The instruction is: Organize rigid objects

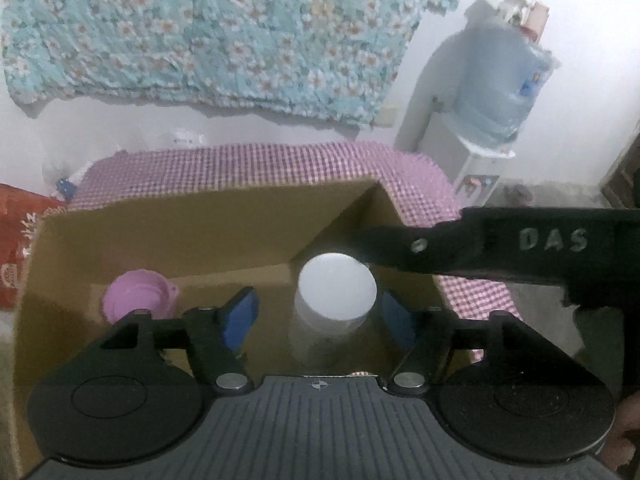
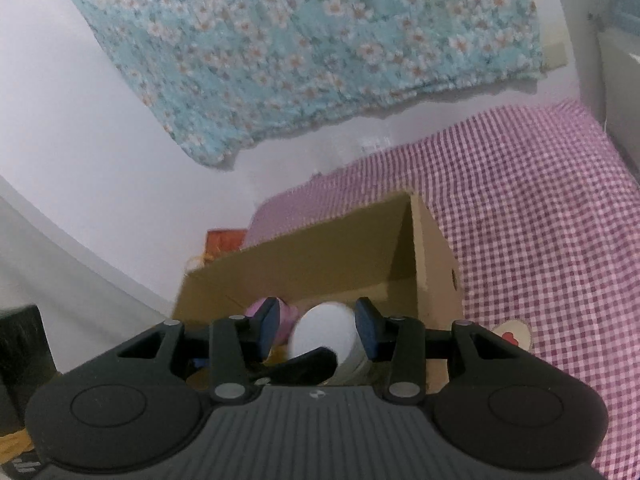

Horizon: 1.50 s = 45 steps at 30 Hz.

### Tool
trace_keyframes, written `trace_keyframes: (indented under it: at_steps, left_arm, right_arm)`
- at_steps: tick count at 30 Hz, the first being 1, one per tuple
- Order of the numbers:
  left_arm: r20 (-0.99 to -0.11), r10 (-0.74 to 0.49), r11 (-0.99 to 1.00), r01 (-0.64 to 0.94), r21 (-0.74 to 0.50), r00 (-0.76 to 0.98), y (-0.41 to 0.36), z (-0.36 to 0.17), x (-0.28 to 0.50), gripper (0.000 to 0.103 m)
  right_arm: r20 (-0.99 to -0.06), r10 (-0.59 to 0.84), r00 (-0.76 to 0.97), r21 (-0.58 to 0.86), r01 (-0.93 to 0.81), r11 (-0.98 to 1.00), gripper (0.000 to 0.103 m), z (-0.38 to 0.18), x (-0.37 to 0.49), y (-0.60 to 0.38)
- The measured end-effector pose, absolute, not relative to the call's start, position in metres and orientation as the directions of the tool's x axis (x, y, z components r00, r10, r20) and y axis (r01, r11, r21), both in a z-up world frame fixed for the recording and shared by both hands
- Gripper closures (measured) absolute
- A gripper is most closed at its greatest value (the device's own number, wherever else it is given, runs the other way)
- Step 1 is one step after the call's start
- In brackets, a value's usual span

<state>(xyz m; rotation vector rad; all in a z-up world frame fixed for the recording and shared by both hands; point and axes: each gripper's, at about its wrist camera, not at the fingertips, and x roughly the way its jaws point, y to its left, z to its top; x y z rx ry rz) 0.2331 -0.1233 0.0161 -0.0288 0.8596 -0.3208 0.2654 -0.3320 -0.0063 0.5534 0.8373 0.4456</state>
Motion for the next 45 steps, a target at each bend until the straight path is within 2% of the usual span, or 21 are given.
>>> trace_keyframes:
  at_steps: [2, 4, 6, 9, 15, 20, 22, 24, 25, 28, 31, 38, 45]
  left_arm:
    - [-0.722, -0.296, 0.951, 0.267, -0.159, 0.625, -0.116, 0.026, 0.222, 0.028]
    - [-0.707, -0.304, 0.949, 0.269, -0.165, 0.639, -0.109, 0.036, 0.211, 0.021]
    - [-0.687, -0.312, 0.947, 0.272, -0.171, 0.656, -0.101, 0.046, 0.196, 0.009]
    - [-0.664, -0.314, 0.946, 0.280, -0.161, 0.679, -0.091, 0.058, 0.174, 0.001]
    - [-0.674, -0.175, 0.980, 0.195, -0.047, 0.718, -0.080, 0.072, 0.139, 0.000]
    - [-0.643, 0.020, 0.997, 0.036, 0.074, 0.765, -0.079, 0.079, 0.120, 0.000]
    - [-0.632, 0.049, 0.994, 0.021, 0.103, 0.773, -0.081, 0.080, 0.117, 0.000]
    - [-0.634, 0.057, 0.987, 0.052, 0.151, 0.771, -0.089, 0.078, 0.116, 0.000]
    - [-0.637, 0.057, 0.983, 0.066, 0.169, 0.769, -0.093, 0.076, 0.116, 0.000]
    - [-0.653, 0.030, 0.986, 0.086, 0.144, 0.756, -0.096, 0.066, 0.114, 0.000]
    - [-0.717, -0.012, 0.993, 0.094, 0.075, 0.696, -0.089, 0.053, 0.115, 0.000]
    - [-0.801, -0.025, 0.999, -0.009, -0.039, 0.598, -0.048, 0.029, 0.122, 0.000]
    - [-0.804, -0.004, 0.997, -0.061, -0.050, 0.594, -0.032, 0.027, 0.123, 0.000]
  right_arm:
    - [-0.536, 0.575, 0.618, 0.632, -0.158, 0.759, 0.054, 0.005, 0.252, -0.334]
    - [-0.510, 0.577, 0.638, 0.641, -0.165, 0.750, 0.053, 0.016, 0.240, -0.334]
    - [-0.481, 0.579, 0.658, 0.652, -0.173, 0.738, 0.052, 0.027, 0.226, -0.335]
    - [-0.448, 0.568, 0.691, 0.661, -0.172, 0.731, 0.043, 0.038, 0.200, -0.338]
    - [-0.453, 0.523, 0.722, 0.678, -0.101, 0.728, 0.032, 0.039, 0.156, -0.335]
    - [-0.509, 0.473, 0.720, 0.631, -0.062, 0.773, 0.021, 0.038, 0.133, -0.320]
    - [-0.521, 0.448, 0.726, 0.610, -0.050, 0.791, 0.015, 0.040, 0.126, -0.314]
    - [-0.528, 0.419, 0.738, 0.588, -0.038, 0.808, 0.004, 0.045, 0.117, -0.309]
    - [-0.531, 0.401, 0.747, 0.573, -0.032, 0.819, 0.004, 0.048, 0.114, -0.307]
    - [-0.537, 0.334, 0.775, 0.509, -0.018, 0.860, 0.000, 0.057, 0.105, -0.303]
    - [-0.545, 0.258, 0.798, 0.431, 0.003, 0.903, 0.000, 0.064, 0.098, -0.297]
    - [-0.637, 0.076, 0.767, 0.222, 0.089, 0.971, 0.000, 0.049, 0.093, -0.279]
    - [-0.687, 0.046, 0.725, 0.078, 0.011, 0.997, 0.000, 0.034, 0.099, -0.234]
